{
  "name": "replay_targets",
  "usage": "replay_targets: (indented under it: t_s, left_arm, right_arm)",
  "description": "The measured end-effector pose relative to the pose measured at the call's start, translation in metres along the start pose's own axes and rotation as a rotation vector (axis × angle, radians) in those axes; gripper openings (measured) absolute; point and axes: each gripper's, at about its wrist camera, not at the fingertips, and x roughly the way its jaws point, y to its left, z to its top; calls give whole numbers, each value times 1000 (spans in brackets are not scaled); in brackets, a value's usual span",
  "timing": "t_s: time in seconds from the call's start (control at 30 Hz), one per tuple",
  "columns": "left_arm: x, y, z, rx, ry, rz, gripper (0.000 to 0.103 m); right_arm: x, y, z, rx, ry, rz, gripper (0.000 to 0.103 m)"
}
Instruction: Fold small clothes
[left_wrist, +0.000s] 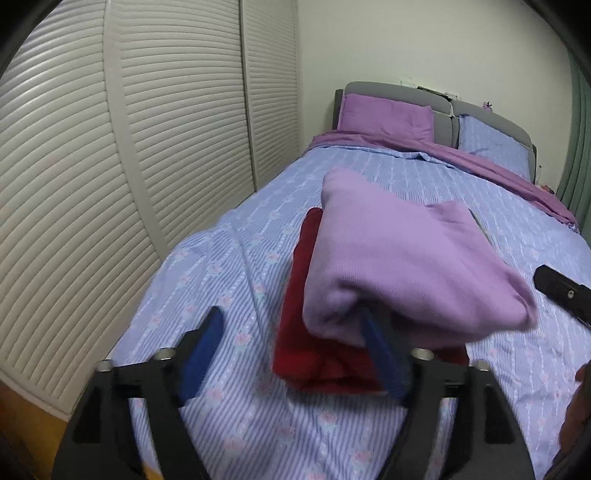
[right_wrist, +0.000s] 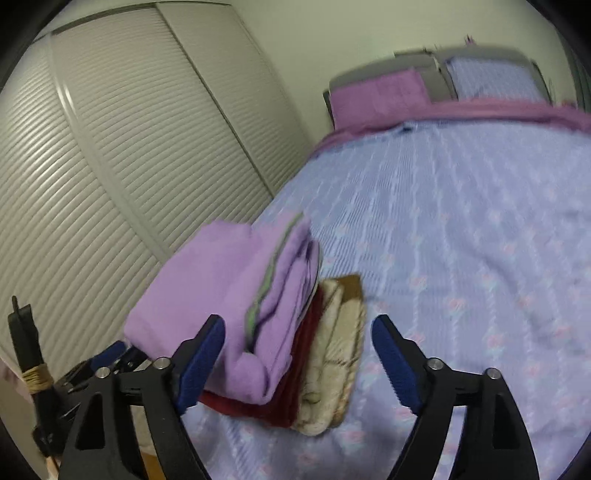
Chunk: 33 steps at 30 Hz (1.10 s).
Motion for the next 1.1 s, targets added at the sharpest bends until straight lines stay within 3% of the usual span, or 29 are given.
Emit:
replay_targets:
  t_s: [0.13, 0.2, 0.33, 0.43, 0.67, 0.83, 1.1]
  left_arm:
    - [-40, -14, -17, 9, -6, 10, 82]
    - [-59, -27, -25, 33, -21, 30, 89]
    - [-86, -57, -45, 58, -17, 14, 95]
    - [-105, -76, -63, 36, -27, 6, 95]
    - [-173, -138, -103, 118, -95, -20, 100]
    - [-229, -192, -132, 163, -138, -129, 102]
    - [-285, -258, -166, 198, -161, -228, 103]
  right_arm:
    - [-34, -4, -6, -174, -20, -120, 96]
    - [-54, -11, -14, -254, -42, -161, 96]
    - [-98, -31, -33, -317, -52, -173, 96]
    - [-130, -49, -44, -302, -53, -184, 96]
    - [-235, -89, -79, -305, -147, -258, 96]
    - [-308, -114, -103, -292, -195, -262, 102]
    - [-402, -157, -133, -231, -224, -366, 102]
